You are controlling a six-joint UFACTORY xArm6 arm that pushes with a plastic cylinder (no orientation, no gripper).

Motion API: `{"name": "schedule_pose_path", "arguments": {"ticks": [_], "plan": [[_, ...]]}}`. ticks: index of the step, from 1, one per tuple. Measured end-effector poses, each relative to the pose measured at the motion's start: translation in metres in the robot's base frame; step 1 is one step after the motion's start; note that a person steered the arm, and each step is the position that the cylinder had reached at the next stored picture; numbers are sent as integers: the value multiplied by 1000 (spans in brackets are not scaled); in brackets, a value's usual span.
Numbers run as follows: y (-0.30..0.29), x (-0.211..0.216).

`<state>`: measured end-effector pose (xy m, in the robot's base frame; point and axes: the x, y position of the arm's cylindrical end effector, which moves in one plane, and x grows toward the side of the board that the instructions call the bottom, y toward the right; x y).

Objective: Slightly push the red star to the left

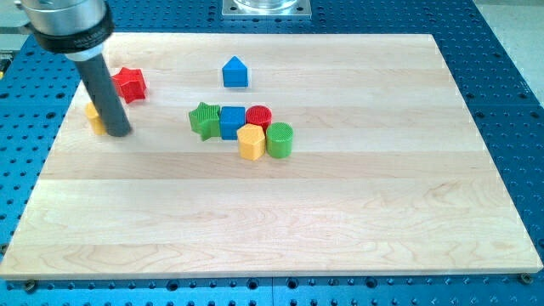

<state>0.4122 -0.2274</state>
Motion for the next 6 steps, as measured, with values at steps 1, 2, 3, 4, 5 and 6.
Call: {"name": "schedule_pose_path", "arguments": {"ticks": [1,2,3,4,5,6], "plan": [[2,-2],[58,-31],[56,-69],[29,-72],[120,-72],[212,-71]]}}
